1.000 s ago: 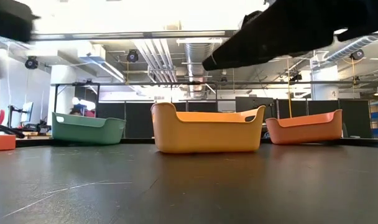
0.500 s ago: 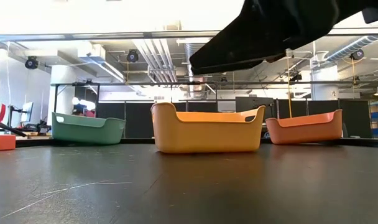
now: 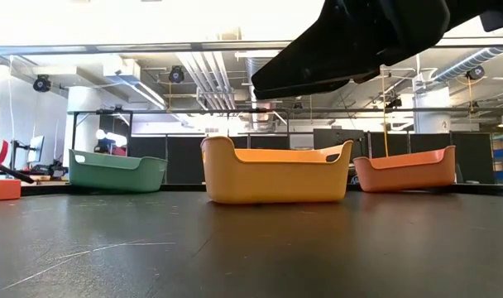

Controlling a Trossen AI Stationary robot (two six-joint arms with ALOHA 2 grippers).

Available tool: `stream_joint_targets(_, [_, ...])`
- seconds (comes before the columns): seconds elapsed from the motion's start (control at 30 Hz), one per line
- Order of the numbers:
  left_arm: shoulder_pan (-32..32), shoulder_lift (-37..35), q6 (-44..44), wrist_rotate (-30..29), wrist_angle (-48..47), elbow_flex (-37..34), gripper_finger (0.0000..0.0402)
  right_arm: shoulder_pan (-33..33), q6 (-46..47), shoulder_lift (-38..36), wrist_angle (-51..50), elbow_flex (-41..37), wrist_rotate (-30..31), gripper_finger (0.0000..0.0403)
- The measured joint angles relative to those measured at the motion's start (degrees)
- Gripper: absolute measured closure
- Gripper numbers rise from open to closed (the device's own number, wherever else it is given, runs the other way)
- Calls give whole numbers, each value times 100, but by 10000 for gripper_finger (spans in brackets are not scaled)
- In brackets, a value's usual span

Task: Sort blocks by size
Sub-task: Put the brown thick block into the blue bin

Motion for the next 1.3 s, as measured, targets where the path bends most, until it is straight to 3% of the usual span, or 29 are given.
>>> stream_joint_targets(0.27, [340, 150, 410, -77, -8, -6, 147, -2, -2, 1, -1, 0, 0, 73])
stream_joint_targets(0.57, [366, 152, 525, 24, 190, -6, 290, -2, -2, 1, -5, 0, 2, 88])
stream_joint_targets(0.77, [390, 147, 908, 3, 32, 44, 290, -2, -1, 1, -39, 0, 1, 95])
stream_joint_targets(0.97, [388, 143, 1449, -16, -1278, 850, 280, -2, -2, 1, -38, 0, 2, 94])
stream_joint_targets(1.13, [655, 126, 1923, -754, -2894, 1704, 279, -2, 198, 37, 37, 0, 2, 86])
stream_joint_targets(1.3, [1182, 112, 2651, -1666, -3519, 2208, 279, 13, 164, 284, 302, 2, 0, 90])
